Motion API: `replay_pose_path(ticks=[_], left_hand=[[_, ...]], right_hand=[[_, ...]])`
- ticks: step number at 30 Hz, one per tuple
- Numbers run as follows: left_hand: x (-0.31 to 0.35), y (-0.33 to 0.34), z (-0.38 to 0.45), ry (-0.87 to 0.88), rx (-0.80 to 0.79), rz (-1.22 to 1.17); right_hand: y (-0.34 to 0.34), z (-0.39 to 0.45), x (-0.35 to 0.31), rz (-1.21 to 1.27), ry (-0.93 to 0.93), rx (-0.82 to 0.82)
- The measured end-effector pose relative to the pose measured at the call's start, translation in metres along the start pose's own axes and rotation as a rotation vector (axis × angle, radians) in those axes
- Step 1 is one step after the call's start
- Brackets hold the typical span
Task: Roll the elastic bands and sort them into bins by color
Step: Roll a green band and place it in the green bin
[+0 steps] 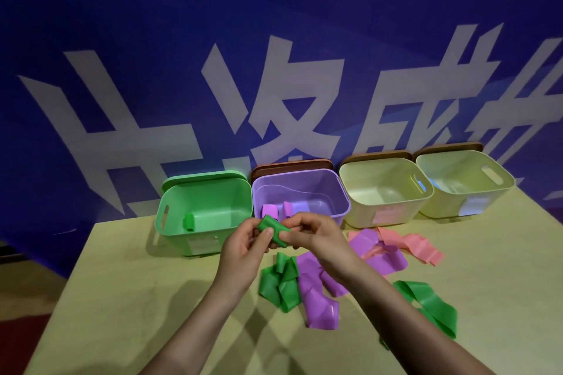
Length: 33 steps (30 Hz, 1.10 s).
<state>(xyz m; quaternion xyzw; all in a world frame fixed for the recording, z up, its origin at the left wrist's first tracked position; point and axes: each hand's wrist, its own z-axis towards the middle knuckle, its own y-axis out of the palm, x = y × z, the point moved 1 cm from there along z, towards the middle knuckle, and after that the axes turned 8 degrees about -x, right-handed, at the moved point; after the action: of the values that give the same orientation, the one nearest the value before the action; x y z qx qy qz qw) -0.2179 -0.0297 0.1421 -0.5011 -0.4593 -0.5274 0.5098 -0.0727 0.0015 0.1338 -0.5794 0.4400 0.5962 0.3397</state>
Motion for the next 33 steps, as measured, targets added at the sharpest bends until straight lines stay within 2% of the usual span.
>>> replay_pose_path(ticks=[4,7,9,11,16,23,30,33], left_hand=[[0.001,-0.002,0.005,-0.018,0.016,-0.176],[-0.004,-0.003,0.01,-0.111,0.052,-0.418],[-0.002,-0.004,0.011,-0.129,0.034,-0.46],[-0.002,-0.006,0.011,-0.134,0.009,-0.461],[-0.009,-0.02,0.012,-0.124,0.007,-0.38],[-0.014,-0.026,0.011,-0.141,0.028,-0.334],[-0.013,-0.03,0.013,-0.153,-0.09,-0.491],[-0.013,-0.032,0.012,-0.158,-0.073,-0.384]], right_hand=[[0.008,0.002,0.006,0.324,-0.033,0.011],[0.017,0.005,0.01,0.36,-0.054,0.077],[0.021,0.007,0.011,0.353,-0.058,0.093],[0.023,0.005,0.008,0.32,-0.062,0.104],[0.028,0.001,0.0,0.041,-0.099,0.105],[0.031,0.006,-0.004,-0.201,-0.109,0.006],[0.03,0.006,0.006,0.104,-0.081,-0.036],[0.029,0.006,0.01,0.13,-0.083,-0.016]])
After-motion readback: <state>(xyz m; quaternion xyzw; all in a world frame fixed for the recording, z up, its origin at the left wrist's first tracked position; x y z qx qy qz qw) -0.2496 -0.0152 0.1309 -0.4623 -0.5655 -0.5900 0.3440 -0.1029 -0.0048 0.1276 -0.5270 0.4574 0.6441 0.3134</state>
